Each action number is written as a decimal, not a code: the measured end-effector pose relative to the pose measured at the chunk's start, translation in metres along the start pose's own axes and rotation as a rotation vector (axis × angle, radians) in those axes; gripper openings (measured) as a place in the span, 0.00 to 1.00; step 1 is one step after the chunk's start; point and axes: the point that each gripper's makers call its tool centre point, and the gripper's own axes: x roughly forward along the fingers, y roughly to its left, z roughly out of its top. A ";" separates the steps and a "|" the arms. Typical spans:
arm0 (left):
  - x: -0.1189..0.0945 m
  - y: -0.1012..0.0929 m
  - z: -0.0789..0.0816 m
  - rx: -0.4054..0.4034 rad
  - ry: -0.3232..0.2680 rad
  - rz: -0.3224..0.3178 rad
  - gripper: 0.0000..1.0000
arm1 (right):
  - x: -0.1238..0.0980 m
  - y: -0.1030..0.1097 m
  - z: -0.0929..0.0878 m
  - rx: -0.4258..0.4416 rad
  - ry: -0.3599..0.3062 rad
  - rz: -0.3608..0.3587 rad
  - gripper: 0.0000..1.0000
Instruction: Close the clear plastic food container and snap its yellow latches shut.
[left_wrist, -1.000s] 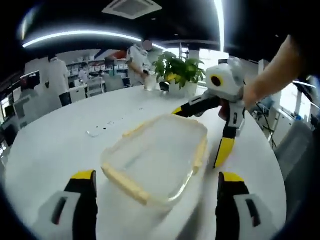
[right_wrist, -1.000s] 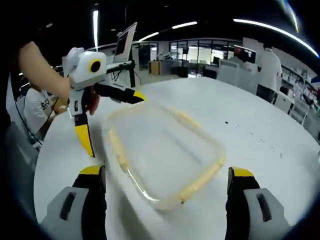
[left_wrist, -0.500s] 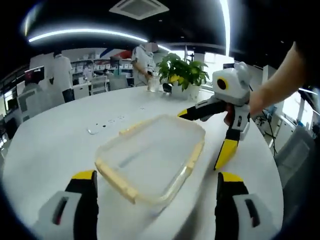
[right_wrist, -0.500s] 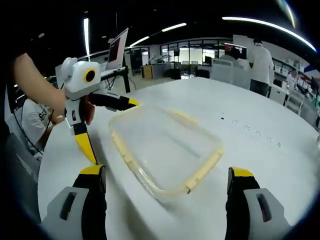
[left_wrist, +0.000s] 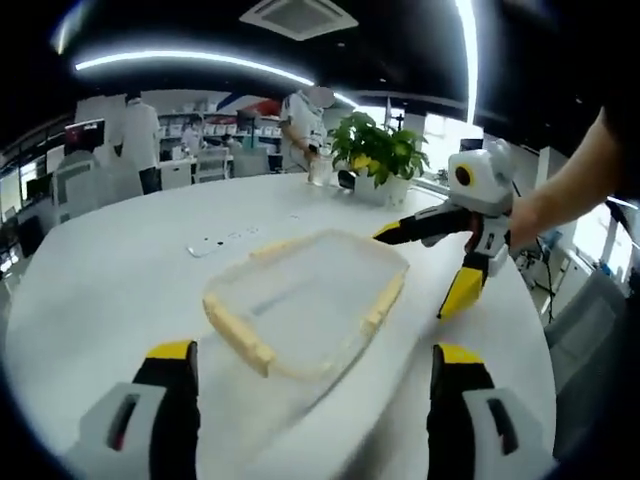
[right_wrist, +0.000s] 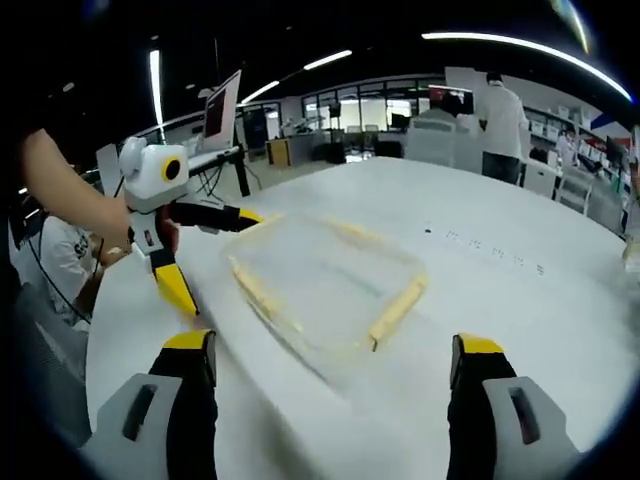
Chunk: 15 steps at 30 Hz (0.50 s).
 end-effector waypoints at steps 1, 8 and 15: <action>-0.002 0.000 -0.001 -0.009 -0.002 0.005 0.95 | -0.002 0.000 0.000 -0.003 -0.004 -0.008 0.98; -0.016 -0.008 -0.006 -0.070 -0.026 0.025 0.94 | -0.023 0.004 -0.006 0.036 -0.024 -0.051 0.95; -0.036 -0.013 -0.012 -0.107 -0.041 0.053 0.93 | -0.039 0.011 -0.009 0.056 -0.035 -0.073 0.92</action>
